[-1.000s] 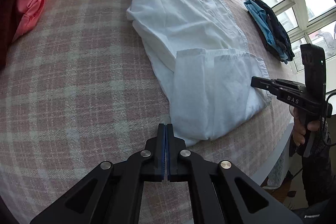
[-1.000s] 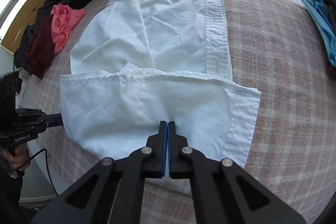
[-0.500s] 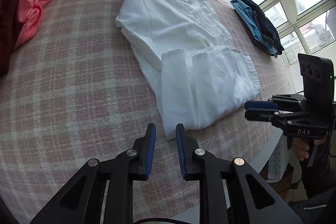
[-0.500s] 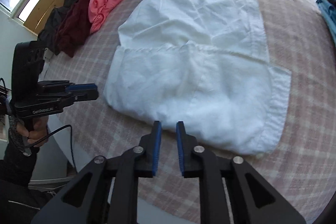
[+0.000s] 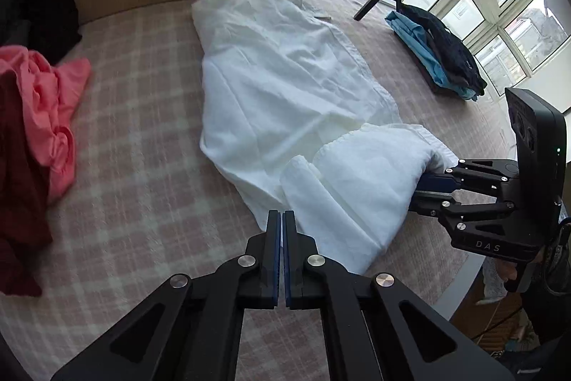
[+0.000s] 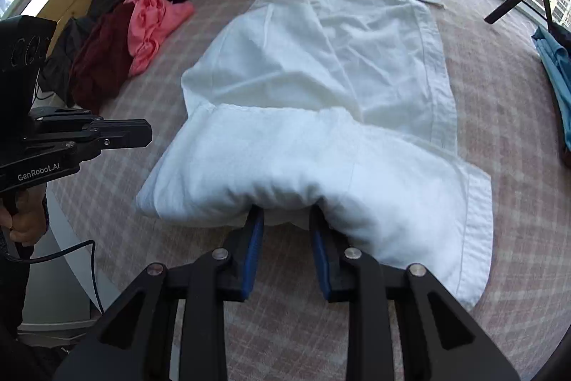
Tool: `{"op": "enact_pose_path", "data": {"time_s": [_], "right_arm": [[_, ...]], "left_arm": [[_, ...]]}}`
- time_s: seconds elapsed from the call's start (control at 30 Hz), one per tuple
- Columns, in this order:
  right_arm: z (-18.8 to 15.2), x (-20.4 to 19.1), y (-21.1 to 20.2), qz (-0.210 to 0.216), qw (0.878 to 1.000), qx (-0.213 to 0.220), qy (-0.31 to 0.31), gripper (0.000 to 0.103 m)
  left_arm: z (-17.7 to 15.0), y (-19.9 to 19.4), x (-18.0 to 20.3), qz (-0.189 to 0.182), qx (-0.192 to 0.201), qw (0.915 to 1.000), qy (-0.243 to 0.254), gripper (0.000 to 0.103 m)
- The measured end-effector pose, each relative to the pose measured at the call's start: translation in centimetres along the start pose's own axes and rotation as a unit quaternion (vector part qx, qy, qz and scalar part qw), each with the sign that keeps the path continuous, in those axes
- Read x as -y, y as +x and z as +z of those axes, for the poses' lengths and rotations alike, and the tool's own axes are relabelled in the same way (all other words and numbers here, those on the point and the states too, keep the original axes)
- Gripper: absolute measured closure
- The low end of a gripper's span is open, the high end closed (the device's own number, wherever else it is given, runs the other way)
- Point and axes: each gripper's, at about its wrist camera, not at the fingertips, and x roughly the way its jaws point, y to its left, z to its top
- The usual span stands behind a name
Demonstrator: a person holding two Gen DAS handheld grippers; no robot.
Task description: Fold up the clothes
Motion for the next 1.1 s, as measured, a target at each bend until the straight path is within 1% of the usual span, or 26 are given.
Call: {"op": "enact_pose_path", "data": {"time_s": [0.1, 0.17, 0.27, 0.37, 0.4, 0.5, 0.6, 0.73, 0.8, 0.83, 0.9, 0.93, 0.97, 1.0, 1.03, 1.1], "right_arm": [[2.4, 0.2, -0.8, -0.003, 1.000, 0.012, 0.005, 0.077], [3.8, 0.1, -0.6, -0.012, 1.000, 0.016, 0.001, 0.077], [5.4, 1.2, -0.7, -0.011, 1.000, 0.015, 0.015, 0.077], [6.1, 1.4, -0.5, -0.015, 1.000, 0.013, 0.014, 0.077], [6.2, 1.4, -0.4, -0.016, 1.000, 0.011, 0.012, 0.077], [6.2, 1.1, -0.2, -0.023, 1.000, 0.007, 0.007, 0.077], [5.9, 1.1, -0.3, -0.023, 1.000, 0.004, 0.007, 0.076], [5.2, 1.0, -0.6, -0.021, 1.000, -0.001, 0.010, 0.076], [3.8, 0.8, -0.9, -0.008, 1.000, -0.025, 0.009, 0.076], [3.1, 0.6, -1.1, -0.001, 0.999, -0.037, 0.008, 0.076], [0.7, 0.0, -2.4, 0.030, 0.998, -0.062, -0.005, 0.076], [-0.3, -0.1, -3.3, 0.046, 0.997, -0.065, -0.004, 0.076], [-0.9, 0.2, -4.2, 0.053, 0.997, -0.058, 0.007, 0.076], [-1.5, 0.4, -5.1, 0.060, 0.997, -0.051, 0.019, 0.076], [-1.6, 0.8, -5.2, 0.047, 0.998, -0.040, 0.027, 0.076], [-1.7, 1.6, -5.5, 0.020, 0.999, -0.019, 0.044, 0.076]], "left_arm": [[0.2, -0.6, -0.3, -0.008, 0.004, 0.9999, 0.004, 0.103], [0.3, -1.0, -0.5, -0.014, 0.007, 0.9999, 0.006, 0.102], [0.5, -1.6, -0.8, -0.022, 0.012, 0.9996, 0.010, 0.101], [0.7, -1.3, -0.8, -0.024, 0.009, 0.9996, 0.016, 0.099], [0.7, -1.1, -0.7, -0.023, 0.008, 0.9995, 0.017, 0.095], [1.3, -0.5, -0.5, -0.041, 0.006, 0.9990, 0.016, 0.091], [1.6, -0.2, -0.2, -0.052, 0.005, 0.9985, 0.018, 0.087], [0.8, 0.1, 0.3, -0.052, -0.012, 0.9979, 0.036, 0.086], [-0.2, 0.0, 0.5, -0.050, -0.026, 0.9970, 0.052, 0.086], [-0.6, -0.6, 0.2, -0.047, -0.026, 0.9971, 0.053, 0.086], [-1.6, -1.8, -0.3, -0.043, -0.026, 0.9973, 0.054, 0.086], [-2.1, -2.4, -0.5, -0.040, -0.026, 0.9974, 0.054, 0.086], [-2.5, -3.0, -0.7, -0.038, -0.026, 0.9974, 0.055, 0.086], [-2.4, -3.2, -0.7, -0.044, -0.021, 0.9975, 0.052, 0.086], [-2.4, -3.4, -0.6, -0.049, -0.016, 0.9974, 0.050, 0.086], [-2.1, -3.2, 0.7, -0.052, -0.006, 0.9968, 0.060, 0.086]]}}
